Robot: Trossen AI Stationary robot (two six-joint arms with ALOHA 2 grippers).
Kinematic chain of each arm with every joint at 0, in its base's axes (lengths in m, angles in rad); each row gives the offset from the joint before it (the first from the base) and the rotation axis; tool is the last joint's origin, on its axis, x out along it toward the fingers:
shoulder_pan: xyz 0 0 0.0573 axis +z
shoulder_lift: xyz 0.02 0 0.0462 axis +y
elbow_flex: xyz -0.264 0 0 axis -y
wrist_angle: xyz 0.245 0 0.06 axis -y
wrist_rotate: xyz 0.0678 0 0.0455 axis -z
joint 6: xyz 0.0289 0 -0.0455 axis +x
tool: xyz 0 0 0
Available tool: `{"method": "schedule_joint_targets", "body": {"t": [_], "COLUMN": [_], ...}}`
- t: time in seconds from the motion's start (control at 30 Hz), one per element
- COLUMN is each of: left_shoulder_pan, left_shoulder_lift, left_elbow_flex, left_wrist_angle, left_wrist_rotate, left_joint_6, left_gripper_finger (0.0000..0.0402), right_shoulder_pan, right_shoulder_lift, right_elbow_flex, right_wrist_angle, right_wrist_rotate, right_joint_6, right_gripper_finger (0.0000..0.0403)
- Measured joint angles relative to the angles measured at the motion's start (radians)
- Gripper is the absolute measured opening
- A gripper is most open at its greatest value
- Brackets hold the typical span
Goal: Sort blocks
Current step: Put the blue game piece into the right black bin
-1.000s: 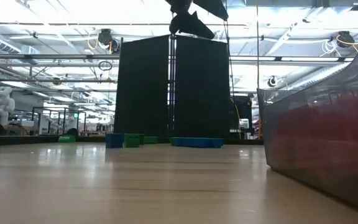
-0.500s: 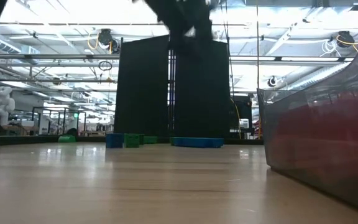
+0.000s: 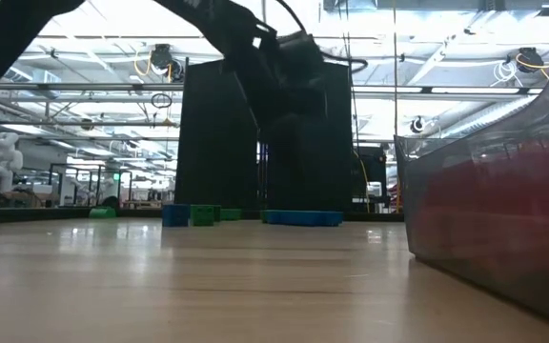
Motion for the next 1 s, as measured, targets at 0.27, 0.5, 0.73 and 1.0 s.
{"method": "schedule_joint_targets", "body": {"t": [0.27, 0.5, 0.73, 1.0], "left_shoulder_pan": [0.014, 0.061, 0.098, 0.117], "left_shoulder_lift": [0.029, 0.029, 0.029, 0.029], "left_elbow_flex": [0.001, 0.002, 0.015, 0.071], "left_wrist_angle": [0.033, 0.037, 0.043, 0.122], "left_wrist_rotate": [-0.016, 0.046, 0.072, 0.033], "left_joint_6": [0.198, 0.208, -0.014, -0.795], "left_gripper_finger": [0.0335, 0.0335, 0.0335, 0.0335], "right_shoulder_pan": [-0.002, -0.002, -0.002, -0.002], "right_shoulder_lift": [0.000, 0.000, 0.000, 0.000], "right_elbow_flex": [0.000, 0.000, 0.000, 0.000], "right_wrist_angle": [-0.027, -0.062, -0.093, -0.116], "right_wrist_rotate": [0.056, 0.059, 0.058, 0.106], "right_joint_6": [0.000, -0.003, -0.003, 0.000], "right_gripper_finger": [0.0337, 0.0337, 0.0337, 0.0337]}}
